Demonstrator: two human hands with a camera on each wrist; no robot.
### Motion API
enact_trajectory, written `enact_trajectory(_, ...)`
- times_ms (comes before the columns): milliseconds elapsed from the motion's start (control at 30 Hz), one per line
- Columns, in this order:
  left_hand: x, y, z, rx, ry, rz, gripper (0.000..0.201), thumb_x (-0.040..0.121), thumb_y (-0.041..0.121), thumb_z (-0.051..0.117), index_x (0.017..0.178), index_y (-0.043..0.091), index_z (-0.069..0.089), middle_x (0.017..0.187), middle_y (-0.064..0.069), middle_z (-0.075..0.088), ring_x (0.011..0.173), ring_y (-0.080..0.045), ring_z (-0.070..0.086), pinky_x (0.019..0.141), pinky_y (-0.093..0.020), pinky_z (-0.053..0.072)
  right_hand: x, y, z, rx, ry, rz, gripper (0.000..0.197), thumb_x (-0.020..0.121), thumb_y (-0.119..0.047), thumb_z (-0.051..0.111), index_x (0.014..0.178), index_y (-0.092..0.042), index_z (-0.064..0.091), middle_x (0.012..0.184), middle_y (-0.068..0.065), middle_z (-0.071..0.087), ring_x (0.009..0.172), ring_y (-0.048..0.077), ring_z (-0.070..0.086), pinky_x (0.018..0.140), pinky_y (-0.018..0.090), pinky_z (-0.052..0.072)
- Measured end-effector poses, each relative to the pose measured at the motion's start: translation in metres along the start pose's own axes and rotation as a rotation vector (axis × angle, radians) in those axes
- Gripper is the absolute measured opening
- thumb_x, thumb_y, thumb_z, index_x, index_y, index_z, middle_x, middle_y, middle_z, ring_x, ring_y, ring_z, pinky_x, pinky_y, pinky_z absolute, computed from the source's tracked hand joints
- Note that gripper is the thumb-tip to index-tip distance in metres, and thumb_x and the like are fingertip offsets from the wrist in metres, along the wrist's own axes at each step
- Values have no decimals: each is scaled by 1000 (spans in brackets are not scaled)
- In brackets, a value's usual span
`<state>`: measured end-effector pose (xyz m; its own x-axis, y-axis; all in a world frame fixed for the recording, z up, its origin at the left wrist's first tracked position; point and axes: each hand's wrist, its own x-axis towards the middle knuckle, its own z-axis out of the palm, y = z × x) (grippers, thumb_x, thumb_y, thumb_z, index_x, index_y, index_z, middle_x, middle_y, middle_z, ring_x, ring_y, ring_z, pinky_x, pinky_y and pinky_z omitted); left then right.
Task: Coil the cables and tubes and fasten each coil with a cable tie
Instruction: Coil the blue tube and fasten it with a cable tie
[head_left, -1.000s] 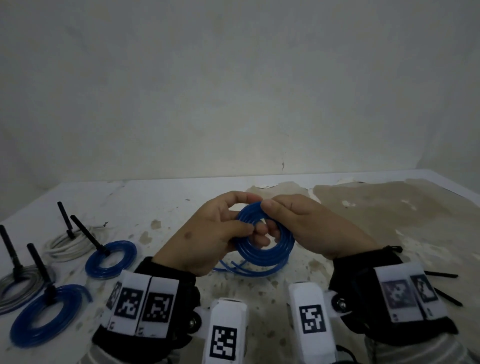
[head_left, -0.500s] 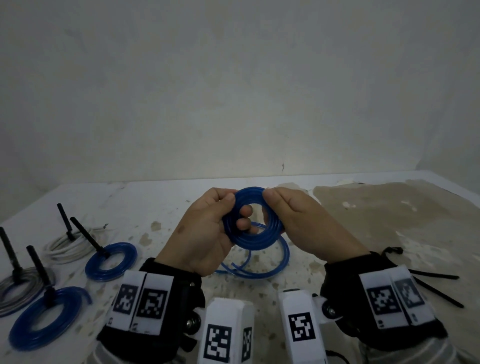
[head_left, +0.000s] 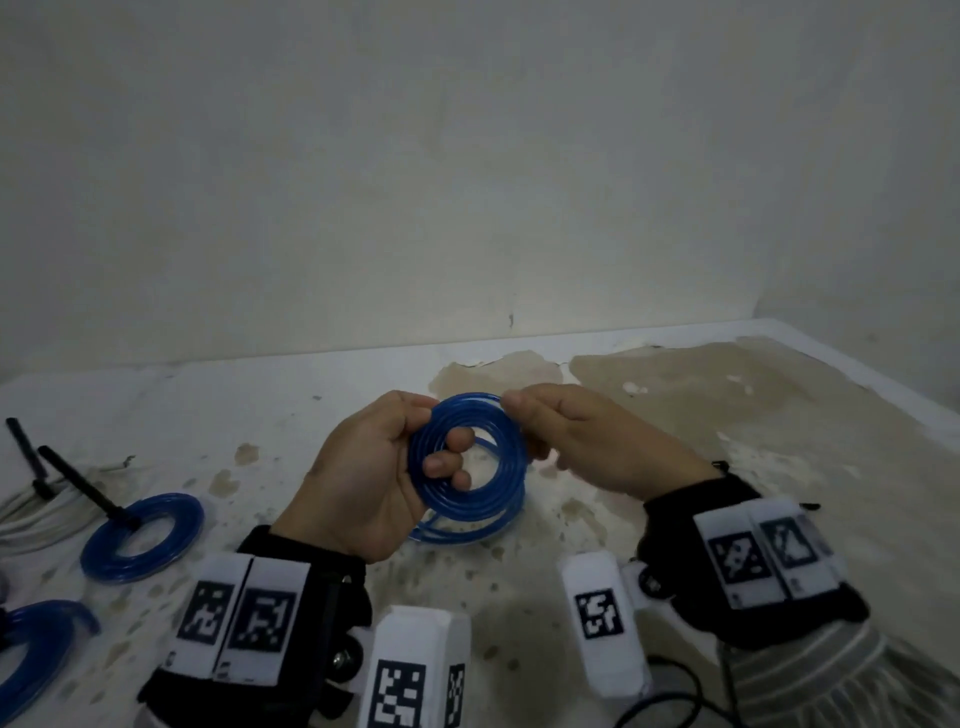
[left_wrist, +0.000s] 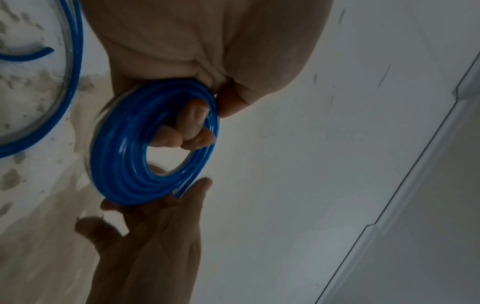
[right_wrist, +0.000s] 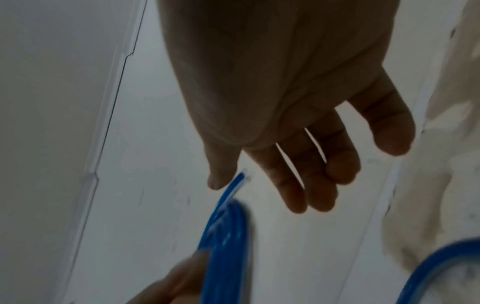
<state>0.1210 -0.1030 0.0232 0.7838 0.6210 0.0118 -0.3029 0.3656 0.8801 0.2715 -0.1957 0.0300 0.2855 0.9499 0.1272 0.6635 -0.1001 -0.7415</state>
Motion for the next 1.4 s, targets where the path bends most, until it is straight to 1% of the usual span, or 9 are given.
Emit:
enact_trajectory(100,0,1,0,12,12,38,17,94,4,25,85,7,39,57,-11,51,41,-14,36,44,-27,45,-10,26,-34,-169,64,162,45,90,-52,41,78,-14,62,72,-4,62,67,11,54,62,24,38)
enact_trajectory(200,0,4,-3,12,14,61,15,95,4,25,97,8,39,59,-11,52,41,-14,38,46,-27,46,-27,64,-65,-581,-12,366,34,90,-31,54,85,3,60,84,15,62,71,19,50,63,26,36)
enact_trajectory(400,-8,0,9,118,-15,62,19,97,4,27,86,5,42,64,-13,55,45,-15,42,49,-30,46,-52,103,-82,-915,-231,602,20,88,-22,59,101,-9,66,104,7,61,89,20,57,70,22,40)
enact_trajectory(667,-14,0,10,168,-19,74,20,99,6,27,90,5,45,66,-11,56,49,-14,46,58,-33,45,-44,94,-79,-845,-46,427,6,80,-18,68,76,-13,67,80,-2,65,77,19,60,70,28,50)
enact_trajectory(833,-13,4,0,171,13,91,16,100,8,28,101,5,44,72,-12,57,54,-18,53,61,-33,48,-39,62,-83,-657,144,265,10,75,-19,76,72,-20,66,67,-12,58,65,7,55,58,16,41)
enact_trajectory(967,-11,4,0,144,44,105,15,101,8,27,104,5,42,70,-11,55,50,-16,50,61,-34,45,-43,9,-66,-26,305,23,10,72,-5,76,75,-12,70,71,-2,72,66,8,68,64,13,52)
enact_trajectory(1100,-14,6,5,132,70,126,15,101,8,26,97,6,41,69,-10,53,51,-14,43,57,-31,46,-41,-41,-37,359,272,-278,14,71,7,72,78,-3,66,75,11,72,67,15,67,66,21,55)
enact_trajectory(1267,-16,9,2,101,77,163,14,101,9,27,102,6,40,65,-7,54,50,-13,44,56,-29,47,-21,-45,-6,110,333,-394,24,73,-3,75,74,-23,61,79,1,69,75,15,67,75,31,56)
enact_trajectory(1400,-17,10,3,116,33,156,15,100,9,27,99,6,42,65,-9,54,48,-13,44,54,-29,50,-8,-32,12,-143,417,-463,36,71,-11,77,70,-35,51,94,-9,53,95,7,53,82,13,42)
